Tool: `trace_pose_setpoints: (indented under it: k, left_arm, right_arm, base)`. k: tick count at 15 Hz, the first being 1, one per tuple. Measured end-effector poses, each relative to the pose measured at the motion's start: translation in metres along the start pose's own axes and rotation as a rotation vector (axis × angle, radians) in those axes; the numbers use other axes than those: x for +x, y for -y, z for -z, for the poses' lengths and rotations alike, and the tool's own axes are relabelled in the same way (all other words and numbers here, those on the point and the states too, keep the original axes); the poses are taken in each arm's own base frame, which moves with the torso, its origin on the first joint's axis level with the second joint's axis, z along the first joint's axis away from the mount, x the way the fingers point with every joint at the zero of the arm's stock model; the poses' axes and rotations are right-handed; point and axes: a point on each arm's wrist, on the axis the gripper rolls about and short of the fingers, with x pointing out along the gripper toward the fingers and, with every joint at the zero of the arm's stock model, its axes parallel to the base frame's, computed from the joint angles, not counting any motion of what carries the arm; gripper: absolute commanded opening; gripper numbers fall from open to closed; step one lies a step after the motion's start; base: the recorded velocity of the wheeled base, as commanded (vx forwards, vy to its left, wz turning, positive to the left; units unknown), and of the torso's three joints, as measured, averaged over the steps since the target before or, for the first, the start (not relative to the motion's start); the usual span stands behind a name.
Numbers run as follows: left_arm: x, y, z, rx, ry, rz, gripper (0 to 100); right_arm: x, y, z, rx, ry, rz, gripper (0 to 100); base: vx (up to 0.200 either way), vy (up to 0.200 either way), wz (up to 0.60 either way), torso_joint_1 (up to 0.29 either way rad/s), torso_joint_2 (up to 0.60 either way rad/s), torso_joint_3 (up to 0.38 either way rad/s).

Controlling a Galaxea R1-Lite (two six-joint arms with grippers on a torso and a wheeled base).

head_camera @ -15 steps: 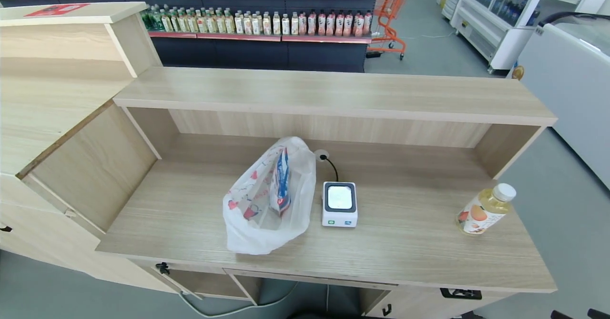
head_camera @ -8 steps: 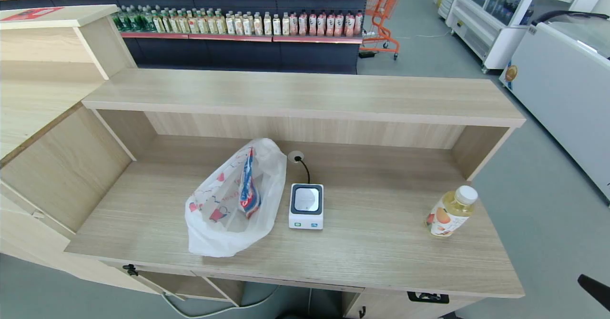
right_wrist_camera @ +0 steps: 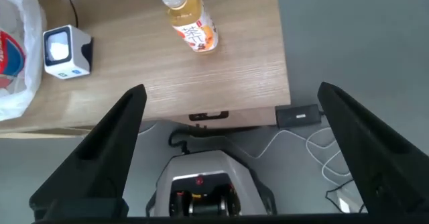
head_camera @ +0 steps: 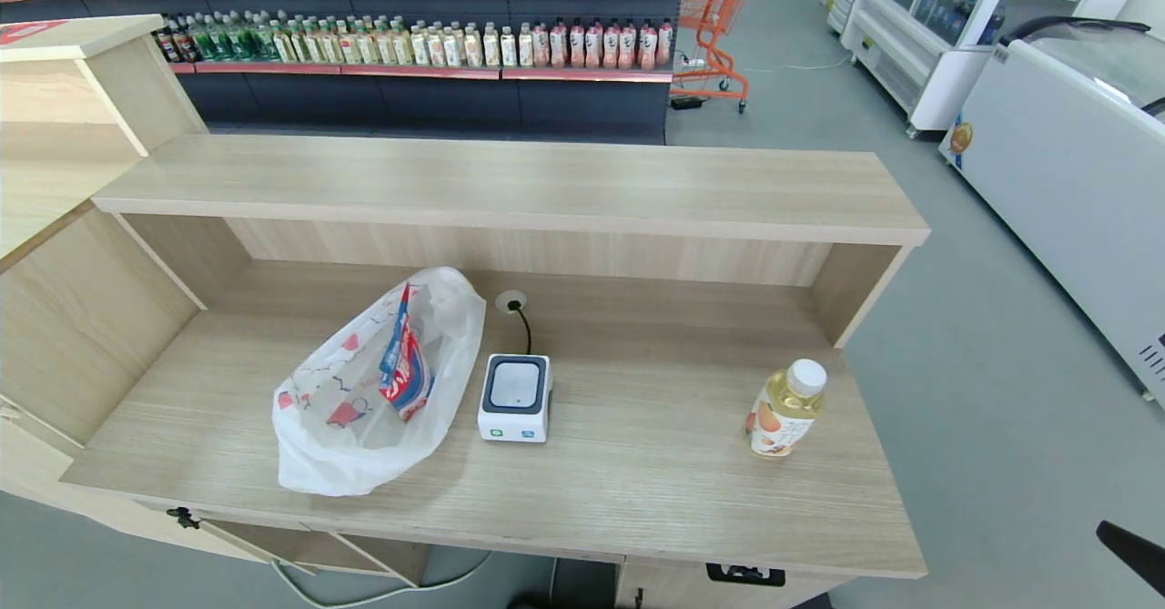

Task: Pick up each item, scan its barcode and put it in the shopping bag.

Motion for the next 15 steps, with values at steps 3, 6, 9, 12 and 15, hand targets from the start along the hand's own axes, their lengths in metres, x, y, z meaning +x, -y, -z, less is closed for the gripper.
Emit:
trace_pose_setpoints:
  k: [3, 6, 9, 12, 15]
  left_arm:
    - [0.0, 0.0, 0.0, 0.0, 0.0, 0.0, 100]
    - [0.0, 0.0, 0.0, 0.0, 0.0, -0.001, 100]
    - [0.0, 0.0, 0.0, 0.0, 0.0, -0.001, 100]
    - [0.0, 0.0, 0.0, 0.0, 0.0, -0.001, 100]
    - [0.0, 0.0, 0.0, 0.0, 0.0, -0.001, 100]
  right_arm:
    - [0.007, 0.001, 0.0, -0.018, -0.034, 0.04, 100]
    - [0.032, 0.005, -0.007, -0.054, -0.098, 0.138, 100]
    - [0.082, 0.01, -0.022, -0.104, -0.112, 0.175, 100]
    - [0.129, 0.013, -0.019, -0.145, -0.166, 0.12, 100]
    - [0.16, 0.007, -0.008, -0.173, -0.203, 0.054, 100]
  base:
    - [0.0, 0.0, 0.0, 0.0, 0.0, 0.0]
    - [0.0, 0.0, 0.0, 0.0, 0.0, 0.0]
    - [0.0, 0.0, 0.0, 0.0, 0.0, 0.0]
    - [0.0, 0.0, 0.0, 0.0, 0.0, 0.0]
    - [0.0, 0.0, 0.0, 0.0, 0.0, 0.0]
